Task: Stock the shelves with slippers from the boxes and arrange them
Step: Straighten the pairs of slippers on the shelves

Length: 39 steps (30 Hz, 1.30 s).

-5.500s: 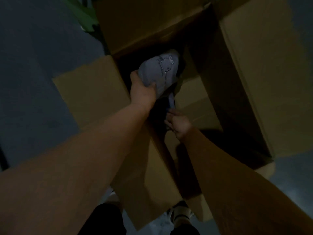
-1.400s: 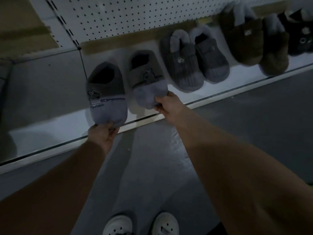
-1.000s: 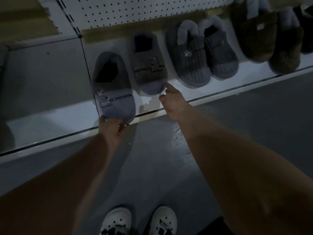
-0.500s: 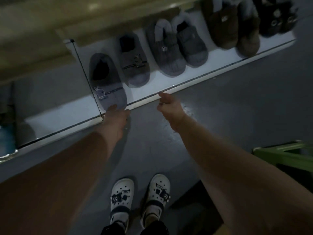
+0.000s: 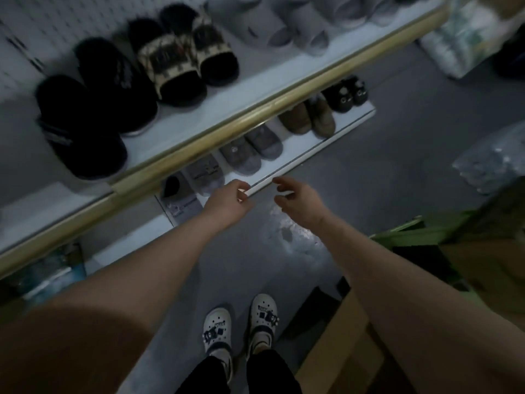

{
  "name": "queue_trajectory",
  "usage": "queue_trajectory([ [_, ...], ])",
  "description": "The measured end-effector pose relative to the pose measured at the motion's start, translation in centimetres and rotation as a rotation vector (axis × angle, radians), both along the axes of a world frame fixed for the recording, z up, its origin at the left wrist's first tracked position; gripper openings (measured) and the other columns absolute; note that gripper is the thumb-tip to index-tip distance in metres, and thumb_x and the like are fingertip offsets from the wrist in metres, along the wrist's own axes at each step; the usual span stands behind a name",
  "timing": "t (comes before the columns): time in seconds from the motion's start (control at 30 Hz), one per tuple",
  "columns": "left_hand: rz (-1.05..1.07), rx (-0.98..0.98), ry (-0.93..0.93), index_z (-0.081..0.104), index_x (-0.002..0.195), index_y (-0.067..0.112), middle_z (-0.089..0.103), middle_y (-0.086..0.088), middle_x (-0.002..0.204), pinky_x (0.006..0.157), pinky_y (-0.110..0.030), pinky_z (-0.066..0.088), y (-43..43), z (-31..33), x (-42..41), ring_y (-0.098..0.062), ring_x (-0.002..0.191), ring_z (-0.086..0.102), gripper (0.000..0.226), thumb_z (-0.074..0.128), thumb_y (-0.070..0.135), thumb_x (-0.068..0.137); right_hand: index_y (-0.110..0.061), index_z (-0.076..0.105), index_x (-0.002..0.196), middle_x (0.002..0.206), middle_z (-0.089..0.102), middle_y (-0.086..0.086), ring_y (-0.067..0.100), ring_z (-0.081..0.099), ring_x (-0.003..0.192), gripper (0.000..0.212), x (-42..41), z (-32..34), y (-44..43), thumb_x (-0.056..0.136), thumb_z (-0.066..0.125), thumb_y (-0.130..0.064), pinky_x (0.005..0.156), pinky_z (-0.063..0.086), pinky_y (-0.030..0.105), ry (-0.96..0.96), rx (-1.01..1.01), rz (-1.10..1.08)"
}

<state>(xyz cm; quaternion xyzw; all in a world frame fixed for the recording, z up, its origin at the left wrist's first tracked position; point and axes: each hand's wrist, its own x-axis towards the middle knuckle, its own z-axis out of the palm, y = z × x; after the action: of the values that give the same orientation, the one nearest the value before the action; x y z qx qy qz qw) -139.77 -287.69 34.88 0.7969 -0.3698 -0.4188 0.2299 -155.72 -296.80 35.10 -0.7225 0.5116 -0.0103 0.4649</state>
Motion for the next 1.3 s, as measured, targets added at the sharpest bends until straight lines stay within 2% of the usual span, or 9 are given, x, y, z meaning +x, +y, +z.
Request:
queue_trajectory([
  [0.13, -0.168, -0.127, -0.035, 0.056, 0.127, 0.019, 0.063, 0.003, 0.112, 0.09, -0.027, 0.047, -0.3, 9.9, -0.8, -0.013, 0.103, 0.06, 0.045, 0.07, 0.028, 0.086, -0.024, 0.058, 0.134, 0.12, 0.065, 0.001, 0.011, 0.059, 0.089, 0.042, -3.0, 10.3, 0.7, 0.092, 0.064, -0.022, 0.084, 0.041, 0.017, 0.015, -0.207, 0.029],
  [0.23, -0.218, -0.23, 0.001, 0.059, 0.125, 0.018, 0.066, 0.0, 0.115, 0.097, -0.032, 0.05, 0.2, 16.0, -1.2, -0.014, 0.105, 0.063, 0.042, 0.071, 0.025, 0.085, -0.026, 0.057, 0.134, 0.12, 0.065, -0.002, 0.01, 0.061, 0.089, 0.042, -4.7, 16.9, 1.7, 0.093, 0.063, -0.026, 0.081, 0.041, 0.019, -0.005, -0.322, 0.024],
  [0.37, -0.273, -0.347, -0.074, 0.062, 0.119, 0.022, 0.068, 0.004, 0.104, 0.091, -0.028, 0.051, 1.5, 22.6, -1.6, -0.012, 0.096, 0.065, 0.038, 0.072, 0.026, 0.083, -0.023, 0.06, 0.132, 0.119, 0.066, -0.005, 0.012, 0.064, 0.09, 0.04, -6.6, 24.7, 3.4, 0.092, 0.066, -0.021, 0.086, 0.049, 0.026, -0.074, -0.455, 0.026],
  [0.53, -0.363, -0.451, -0.153, 0.061, 0.122, 0.023, 0.069, 0.006, 0.104, 0.085, -0.022, 0.05, 1.7, 30.0, -2.5, -0.008, 0.093, 0.065, 0.04, 0.073, 0.028, 0.083, -0.026, 0.058, 0.136, 0.12, 0.065, -0.004, 0.011, 0.059, 0.093, 0.046, -8.8, 32.1, 3.6, 0.09, 0.067, -0.021, 0.083, 0.044, 0.023, -0.04, -0.536, -0.013],
  [0.63, -0.415, -0.529, -0.164, 0.061, 0.123, 0.024, 0.067, 0.007, 0.106, 0.083, -0.017, 0.049, 1.4, 33.9, -2.9, -0.006, 0.094, 0.063, 0.042, 0.073, 0.029, 0.084, -0.028, 0.057, 0.135, 0.121, 0.066, -0.003, 0.012, 0.062, 0.094, 0.047, -10.0, 35.5, 3.7, 0.09, 0.068, -0.023, 0.083, 0.048, 0.026, -0.009, -0.623, -0.002],
  [0.77, -0.467, -0.607, -0.177, 0.061, 0.12, 0.028, 0.066, 0.007, 0.107, 0.093, -0.031, 0.051, 0.8, 38.2, -3.0, -0.008, 0.1, 0.063, 0.041, 0.074, 0.031, 0.082, -0.031, 0.054, 0.136, 0.124, 0.063, -0.004, 0.014, 0.064, 0.094, 0.048, -11.1, 39.6, 3.9, 0.091, 0.068, -0.027, 0.085, 0.052, 0.033, 0.029, -0.69, -0.009],
  [0.93, -0.494, -0.722, -0.228, 0.066, 0.113, 0.027, 0.069, 0.007, 0.102, 0.09, -0.033, 0.054, -0.5, 42.5, -2.9, -0.007, 0.096, 0.064, 0.037, 0.077, 0.028, 0.078, -0.026, 0.054, 0.138, 0.124, 0.064, -0.002, 0.013, 0.065, 0.087, 0.048, -11.8, 43.0, 3.3, 0.091, 0.066, -0.024, 0.084, 0.054, 0.036, 0.04, -0.792, 0.013],
  [1.2, -0.537, -0.799, -0.292, 0.067, 0.115, 0.027, 0.068, 0.005, 0.108, 0.093, -0.036, 0.052, -4.7, 46.4, -3.7, -0.009, 0.099, 0.063, 0.036, 0.075, 0.027, 0.08, -0.026, 0.054, 0.138, 0.119, 0.064, -0.004, 0.009, 0.06, 0.086, 0.05, -11.3, 45.9, -0.6, 0.09, 0.069, -0.024, 0.085, 0.051, 0.029, 0.009, -0.839, -0.017],
  [1.3, -0.545, -0.807, -0.327, 0.066, 0.115, 0.028, 0.067, 0.004, 0.111, 0.091, -0.037, 0.052, -7.7, 46.5, -4.6, -0.01, 0.099, 0.063, 0.037, 0.076, 0.03, 0.079, -0.025, 0.054, 0.139, 0.122, 0.064, -0.005, 0.012, 0.062, 0.091, 0.052, -11.4, 46.0, -3.5, 0.09, 0.069, -0.026, 0.088, 0.052, 0.035, 0.035, -0.862, -0.004],
])
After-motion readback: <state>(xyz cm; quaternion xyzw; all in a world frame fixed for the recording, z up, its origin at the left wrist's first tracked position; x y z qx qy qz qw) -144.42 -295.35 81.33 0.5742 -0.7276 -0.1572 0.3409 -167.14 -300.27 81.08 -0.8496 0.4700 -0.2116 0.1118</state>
